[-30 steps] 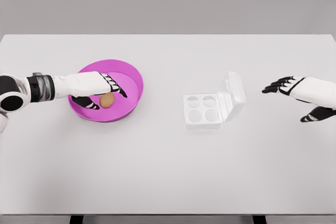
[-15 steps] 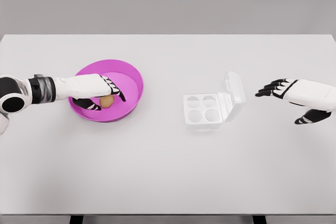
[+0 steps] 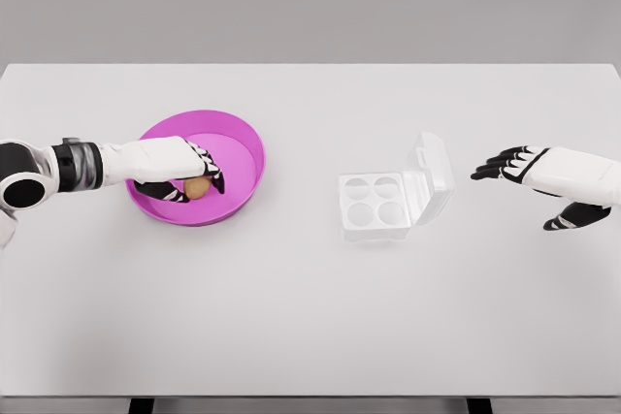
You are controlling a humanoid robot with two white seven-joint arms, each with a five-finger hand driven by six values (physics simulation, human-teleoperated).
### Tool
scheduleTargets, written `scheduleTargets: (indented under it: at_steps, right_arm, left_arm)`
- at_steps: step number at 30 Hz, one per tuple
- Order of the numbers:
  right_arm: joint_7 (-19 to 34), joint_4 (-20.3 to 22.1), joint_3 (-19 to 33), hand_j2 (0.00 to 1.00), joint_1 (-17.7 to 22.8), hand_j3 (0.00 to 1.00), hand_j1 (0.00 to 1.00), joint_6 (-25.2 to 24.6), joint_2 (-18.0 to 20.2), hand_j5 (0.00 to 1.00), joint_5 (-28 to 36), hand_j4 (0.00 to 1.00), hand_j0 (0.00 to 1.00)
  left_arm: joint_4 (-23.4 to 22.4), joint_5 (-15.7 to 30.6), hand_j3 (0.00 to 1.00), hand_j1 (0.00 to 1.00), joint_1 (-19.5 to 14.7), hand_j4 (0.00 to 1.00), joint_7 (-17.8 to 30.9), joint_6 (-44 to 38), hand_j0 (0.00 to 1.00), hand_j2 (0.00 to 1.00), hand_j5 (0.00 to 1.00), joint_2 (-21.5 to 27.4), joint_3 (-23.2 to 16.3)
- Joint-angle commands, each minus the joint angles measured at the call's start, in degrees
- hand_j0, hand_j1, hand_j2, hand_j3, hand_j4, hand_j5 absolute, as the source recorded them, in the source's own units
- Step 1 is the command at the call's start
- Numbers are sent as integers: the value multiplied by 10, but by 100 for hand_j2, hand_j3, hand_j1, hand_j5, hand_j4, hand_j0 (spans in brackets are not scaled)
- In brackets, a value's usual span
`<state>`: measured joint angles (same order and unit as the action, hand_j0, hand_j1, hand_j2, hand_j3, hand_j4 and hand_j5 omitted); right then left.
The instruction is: Pack egg into the box and close the box lid
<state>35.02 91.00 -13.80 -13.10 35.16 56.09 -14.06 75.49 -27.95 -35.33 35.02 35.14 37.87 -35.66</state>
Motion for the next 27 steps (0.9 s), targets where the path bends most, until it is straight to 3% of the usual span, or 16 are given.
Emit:
scheduleTargets:
  at_steps: [1,11,19,27]
  right_arm:
    - [0,0,0,100,0,100,100,-2,1,100,3,100,100]
    - [0,0,0,100,0,100,100,-2,1,100,3,100,100]
    - [0,0,0,100,0,100,100,-2,1,100,3,100,100]
    - [0,1,0,100,0,100,100,-2,1,100,3,100,100]
  left_arm:
    - [1,3,52,52,0,52,0,-1,52,52,52,1,1]
    - [7,8,40,40,-2,40,0,-1,40,40,40,0,5]
    - [30,11,40,40,-2,40,0,-1,40,40,40,0,11]
    - [71,11,39,39,-1,39,0,-1,39,39,39,-4,46]
